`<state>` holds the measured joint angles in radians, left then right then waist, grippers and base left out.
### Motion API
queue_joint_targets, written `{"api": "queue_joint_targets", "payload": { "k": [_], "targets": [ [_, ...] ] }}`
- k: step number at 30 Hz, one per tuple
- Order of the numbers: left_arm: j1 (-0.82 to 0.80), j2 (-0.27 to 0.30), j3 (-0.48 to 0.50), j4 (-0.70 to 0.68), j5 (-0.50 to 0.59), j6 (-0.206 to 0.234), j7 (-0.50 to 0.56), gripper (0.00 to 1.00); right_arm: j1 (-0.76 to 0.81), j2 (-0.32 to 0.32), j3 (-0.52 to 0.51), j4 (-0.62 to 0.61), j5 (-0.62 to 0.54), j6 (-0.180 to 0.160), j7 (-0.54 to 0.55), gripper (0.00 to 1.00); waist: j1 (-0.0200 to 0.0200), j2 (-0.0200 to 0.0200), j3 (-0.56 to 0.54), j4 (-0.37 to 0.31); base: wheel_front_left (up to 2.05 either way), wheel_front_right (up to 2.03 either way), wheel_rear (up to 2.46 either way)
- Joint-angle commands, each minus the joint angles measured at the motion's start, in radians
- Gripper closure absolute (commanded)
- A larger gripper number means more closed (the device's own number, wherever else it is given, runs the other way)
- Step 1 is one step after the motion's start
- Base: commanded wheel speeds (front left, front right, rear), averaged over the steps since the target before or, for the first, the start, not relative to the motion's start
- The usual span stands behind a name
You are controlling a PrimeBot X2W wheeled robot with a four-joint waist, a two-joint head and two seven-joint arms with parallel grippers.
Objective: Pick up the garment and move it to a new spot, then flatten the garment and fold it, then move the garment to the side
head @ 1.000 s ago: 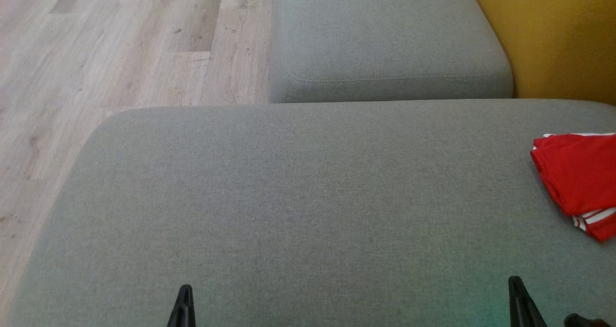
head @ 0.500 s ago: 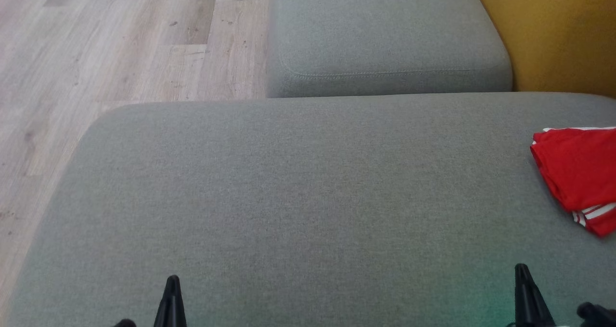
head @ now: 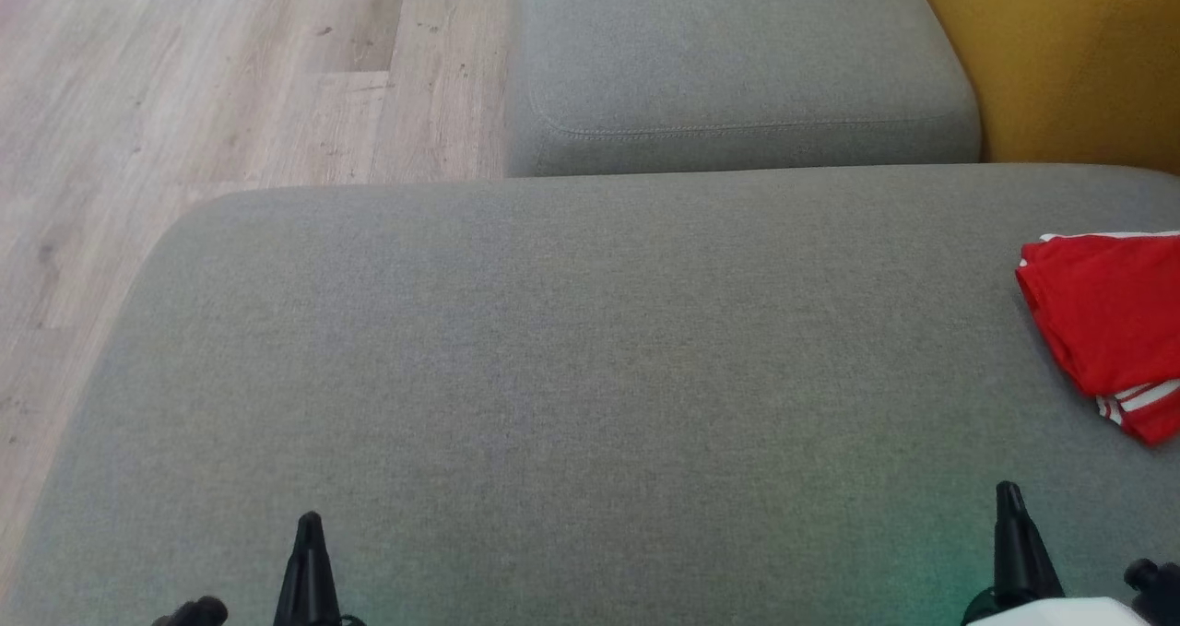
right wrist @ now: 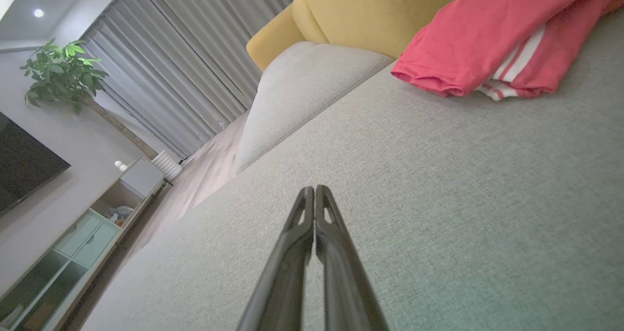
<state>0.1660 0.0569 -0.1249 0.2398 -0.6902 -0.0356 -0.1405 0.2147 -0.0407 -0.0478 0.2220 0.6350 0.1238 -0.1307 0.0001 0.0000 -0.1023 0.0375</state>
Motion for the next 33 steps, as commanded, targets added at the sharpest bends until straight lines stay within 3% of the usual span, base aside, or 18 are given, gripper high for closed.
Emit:
{"api": "queue_joint_targets", "payload": {
  "k": [1, 33],
  "targets": [
    [-0.056, 0.008, 0.028, -0.028, -0.034, -0.008, 0.009, 1.00, -0.055, -0.014, 0.001, -0.028, 0.038, 0.003, 0.006, 1.00, -0.0001, 0.0000, 0.002, -0.001, 0.00, 0.00, 0.00],
    [-0.141, 0.009, 0.102, -0.015, -0.391, -0.042, 0.098, 1.00, -0.160, -0.018, -0.017, -0.008, 0.415, 0.004, 0.094, 1.00, -0.0001, 0.0000, 0.043, -0.015, 0.00, 0.00, 0.00]
  ]
}}
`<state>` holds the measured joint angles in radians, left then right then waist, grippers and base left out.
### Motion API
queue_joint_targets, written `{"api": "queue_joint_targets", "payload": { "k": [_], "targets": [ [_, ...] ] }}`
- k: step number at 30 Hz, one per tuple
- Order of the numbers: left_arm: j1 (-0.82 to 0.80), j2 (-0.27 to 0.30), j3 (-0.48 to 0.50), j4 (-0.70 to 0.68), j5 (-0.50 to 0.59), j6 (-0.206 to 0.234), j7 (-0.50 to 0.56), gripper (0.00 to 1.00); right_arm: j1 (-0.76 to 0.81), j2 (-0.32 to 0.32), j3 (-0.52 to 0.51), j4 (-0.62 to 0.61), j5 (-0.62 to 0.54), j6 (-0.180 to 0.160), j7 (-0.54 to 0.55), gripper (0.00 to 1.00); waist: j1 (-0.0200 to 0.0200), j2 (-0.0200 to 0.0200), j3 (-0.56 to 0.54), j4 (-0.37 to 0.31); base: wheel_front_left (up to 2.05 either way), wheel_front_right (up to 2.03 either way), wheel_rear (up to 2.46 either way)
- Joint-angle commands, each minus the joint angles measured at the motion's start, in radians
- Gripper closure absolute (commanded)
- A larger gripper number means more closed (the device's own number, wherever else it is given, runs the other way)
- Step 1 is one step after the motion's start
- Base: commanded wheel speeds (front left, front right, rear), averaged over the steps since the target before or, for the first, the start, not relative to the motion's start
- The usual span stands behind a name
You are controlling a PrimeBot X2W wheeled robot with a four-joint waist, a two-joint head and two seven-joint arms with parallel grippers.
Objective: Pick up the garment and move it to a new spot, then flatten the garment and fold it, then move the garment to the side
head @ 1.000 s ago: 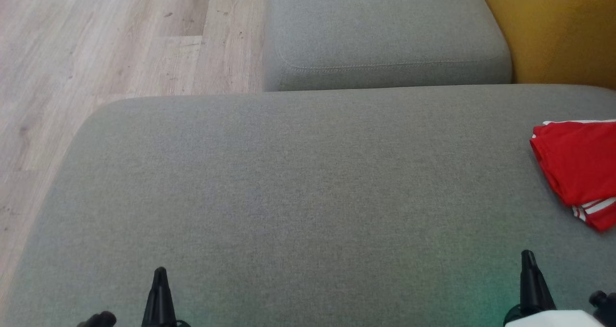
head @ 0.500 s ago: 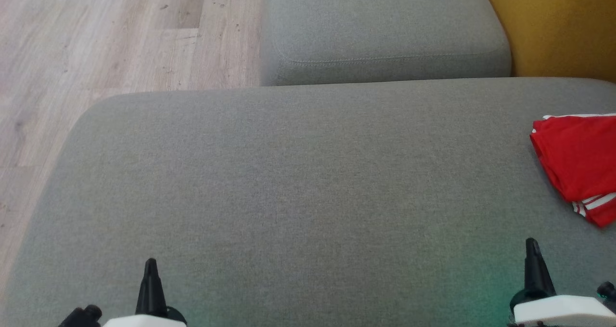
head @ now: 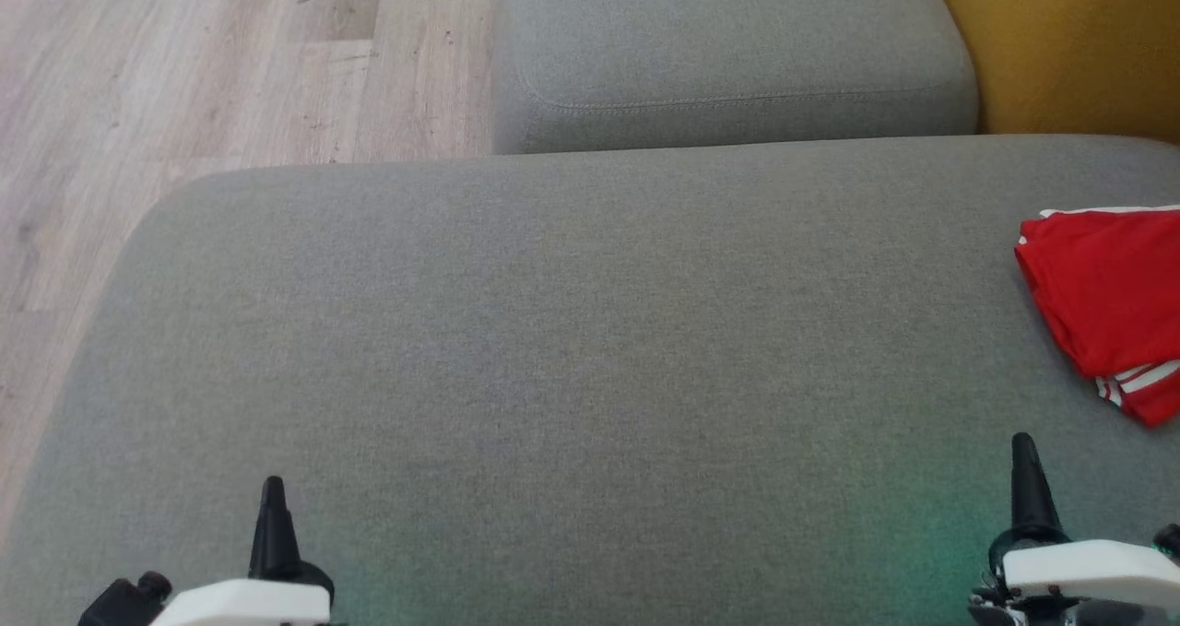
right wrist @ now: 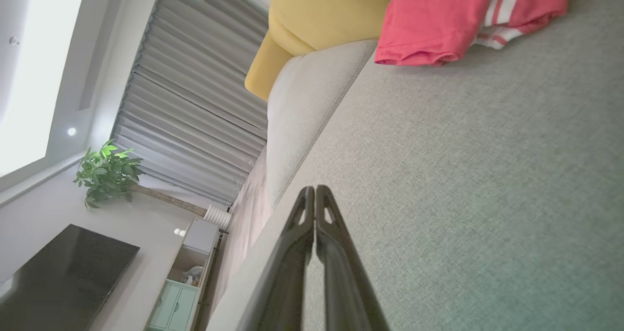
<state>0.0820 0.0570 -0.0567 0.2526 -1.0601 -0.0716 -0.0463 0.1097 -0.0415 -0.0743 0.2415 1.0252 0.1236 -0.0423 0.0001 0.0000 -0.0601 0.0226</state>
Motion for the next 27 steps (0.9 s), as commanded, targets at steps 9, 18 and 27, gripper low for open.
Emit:
{"api": "queue_joint_targets", "payload": {
  "k": [9, 18, 27],
  "targets": [
    [-0.085, 0.008, 0.059, -0.024, -0.135, -0.017, 0.034, 1.00, -0.089, -0.018, 0.002, -0.021, 0.145, 0.005, 0.034, 1.00, -0.0001, 0.0000, 0.014, -0.005, 0.00, 0.00, 0.00],
    [-0.110, 0.008, 0.081, -0.020, -0.238, -0.027, 0.061, 1.00, -0.120, -0.019, -0.004, -0.016, 0.253, 0.006, 0.060, 1.00, -0.0001, 0.0000, 0.026, -0.009, 0.00, 0.00, 0.00],
    [-0.132, 0.007, 0.102, -0.017, -0.329, -0.036, 0.085, 1.00, -0.147, -0.019, -0.010, -0.011, 0.350, 0.006, 0.084, 1.00, -0.0001, 0.0000, 0.036, -0.013, 0.00, 0.00, 0.00]
  ]
}}
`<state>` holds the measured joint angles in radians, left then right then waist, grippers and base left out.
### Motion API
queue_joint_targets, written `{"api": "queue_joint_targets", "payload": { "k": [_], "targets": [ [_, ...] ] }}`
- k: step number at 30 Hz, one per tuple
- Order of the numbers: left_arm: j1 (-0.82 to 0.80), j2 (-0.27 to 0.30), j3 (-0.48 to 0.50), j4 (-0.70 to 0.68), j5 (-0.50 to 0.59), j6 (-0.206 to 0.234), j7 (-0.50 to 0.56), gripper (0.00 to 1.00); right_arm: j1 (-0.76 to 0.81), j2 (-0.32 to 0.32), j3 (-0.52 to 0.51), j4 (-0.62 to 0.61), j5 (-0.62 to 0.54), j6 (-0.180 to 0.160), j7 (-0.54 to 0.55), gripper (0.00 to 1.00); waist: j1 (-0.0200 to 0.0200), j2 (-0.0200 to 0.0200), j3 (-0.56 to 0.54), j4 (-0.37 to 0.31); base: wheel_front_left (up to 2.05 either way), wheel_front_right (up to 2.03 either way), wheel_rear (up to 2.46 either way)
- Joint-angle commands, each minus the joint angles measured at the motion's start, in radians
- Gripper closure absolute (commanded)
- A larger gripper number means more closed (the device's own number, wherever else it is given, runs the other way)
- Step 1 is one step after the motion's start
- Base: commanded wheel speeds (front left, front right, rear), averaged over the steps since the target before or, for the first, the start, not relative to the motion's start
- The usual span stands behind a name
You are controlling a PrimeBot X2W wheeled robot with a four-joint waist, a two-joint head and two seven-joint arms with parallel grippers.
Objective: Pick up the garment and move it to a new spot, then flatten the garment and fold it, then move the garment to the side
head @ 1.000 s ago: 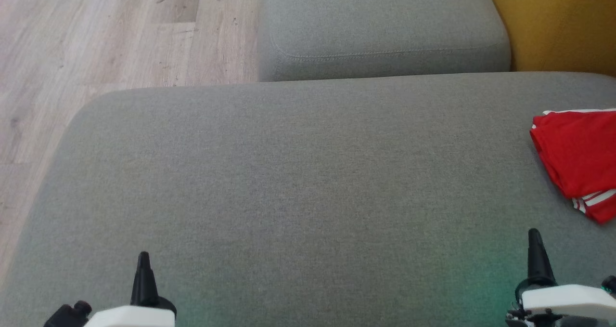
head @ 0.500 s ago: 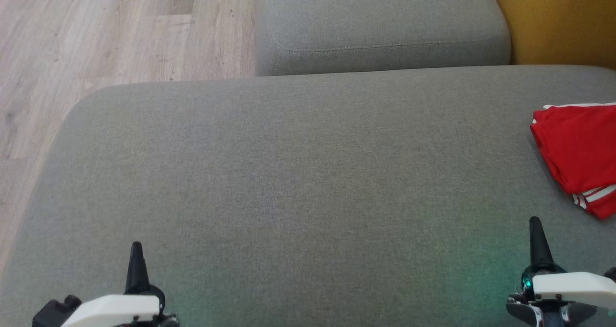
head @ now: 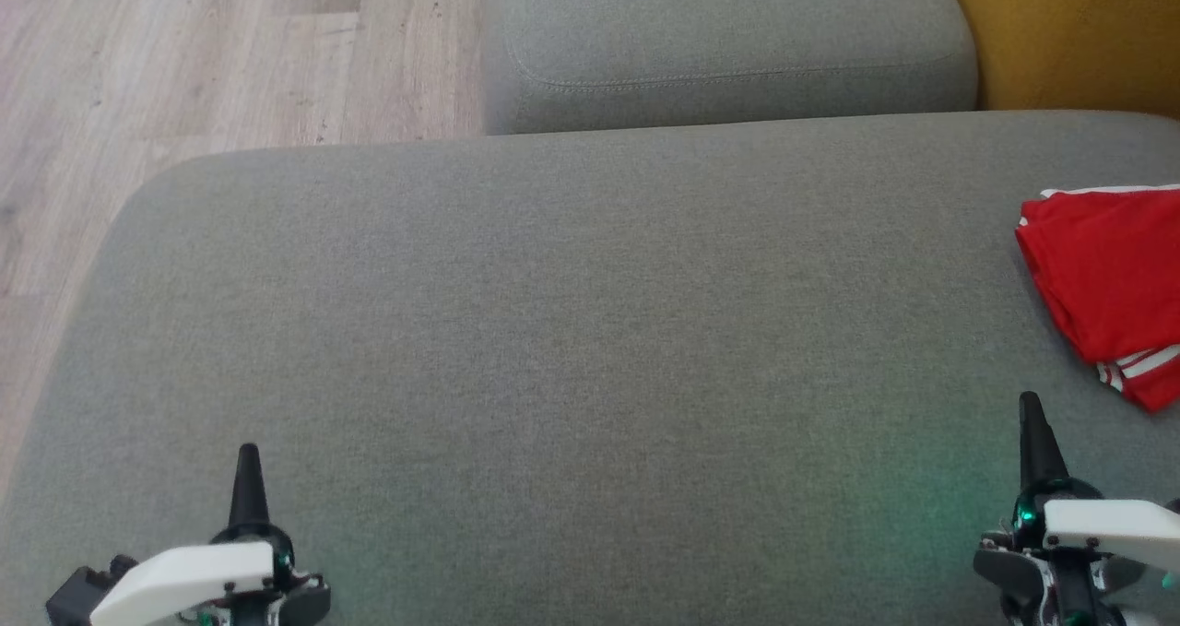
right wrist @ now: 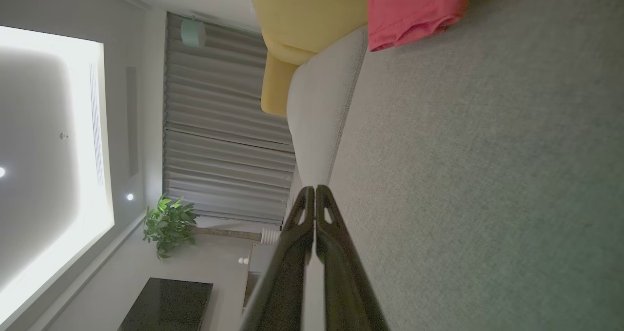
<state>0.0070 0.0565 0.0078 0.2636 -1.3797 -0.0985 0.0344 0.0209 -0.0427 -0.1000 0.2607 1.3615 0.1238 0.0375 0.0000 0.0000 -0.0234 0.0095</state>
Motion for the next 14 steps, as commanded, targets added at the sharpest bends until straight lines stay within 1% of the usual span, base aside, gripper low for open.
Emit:
{"api": "queue_joint_targets", "payload": {
  "k": [1, 14],
  "targets": [
    [-0.060, 0.008, 0.040, -0.027, -0.021, -0.011, 0.007, 1.00, -0.061, -0.018, 0.015, -0.029, 0.025, 0.006, 0.007, 1.00, 0.0000, 0.0000, 0.001, 0.000, 0.00, 0.00, 0.00],
    [-0.096, 0.007, 0.073, -0.022, -0.169, -0.025, 0.046, 1.00, -0.105, -0.018, 0.006, -0.021, 0.181, 0.007, 0.045, 1.00, 0.0000, 0.0000, 0.018, -0.006, 0.00, 0.00, 0.00]
  ]
}}
